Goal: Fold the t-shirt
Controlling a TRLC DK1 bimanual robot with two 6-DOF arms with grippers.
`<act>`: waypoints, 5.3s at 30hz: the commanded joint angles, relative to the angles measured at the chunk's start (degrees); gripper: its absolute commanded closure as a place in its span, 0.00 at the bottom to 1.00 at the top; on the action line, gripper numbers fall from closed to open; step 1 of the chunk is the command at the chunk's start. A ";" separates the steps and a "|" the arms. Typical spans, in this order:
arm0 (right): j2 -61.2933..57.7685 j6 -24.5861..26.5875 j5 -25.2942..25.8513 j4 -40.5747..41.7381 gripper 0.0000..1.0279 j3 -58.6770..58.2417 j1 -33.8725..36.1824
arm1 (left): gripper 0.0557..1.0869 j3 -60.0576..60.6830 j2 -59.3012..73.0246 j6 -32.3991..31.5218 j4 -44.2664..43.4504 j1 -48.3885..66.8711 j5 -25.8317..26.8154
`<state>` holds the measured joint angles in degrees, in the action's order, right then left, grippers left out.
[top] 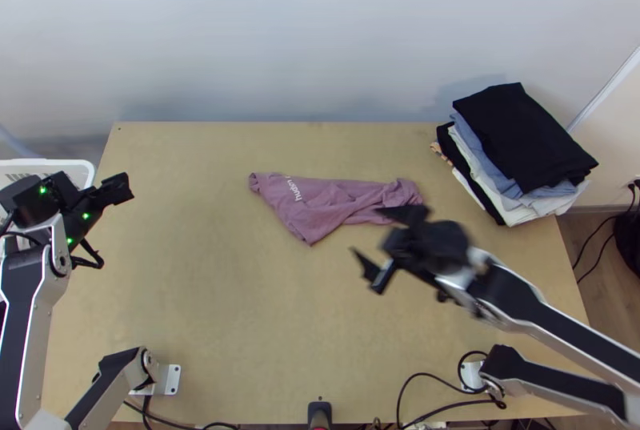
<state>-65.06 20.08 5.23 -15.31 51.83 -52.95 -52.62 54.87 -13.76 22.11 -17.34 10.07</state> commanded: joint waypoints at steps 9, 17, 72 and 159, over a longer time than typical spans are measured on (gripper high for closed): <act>-23.89 1.46 5.22 8.46 0.14 7.76 -9.10 | 0.04 2.87 -5.39 -1.45 -0.49 -0.41 0.39; -35.31 0.58 12.26 12.76 0.16 13.12 -11.56 | 0.04 4.90 -6.36 -2.41 -0.75 -0.50 0.31; -52.63 11.30 14.45 27.88 0.76 13.12 -4.53 | 0.04 8.76 -6.27 -2.33 -3.74 -2.70 0.31; -12.02 -17.35 11.64 5.20 0.84 -7.80 -9.81 | 0.04 10.08 -4.42 -6.37 -6.82 8.64 -2.51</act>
<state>-76.25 4.03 17.06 -9.15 44.49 -62.83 -44.03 50.19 -19.11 16.29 -8.99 7.90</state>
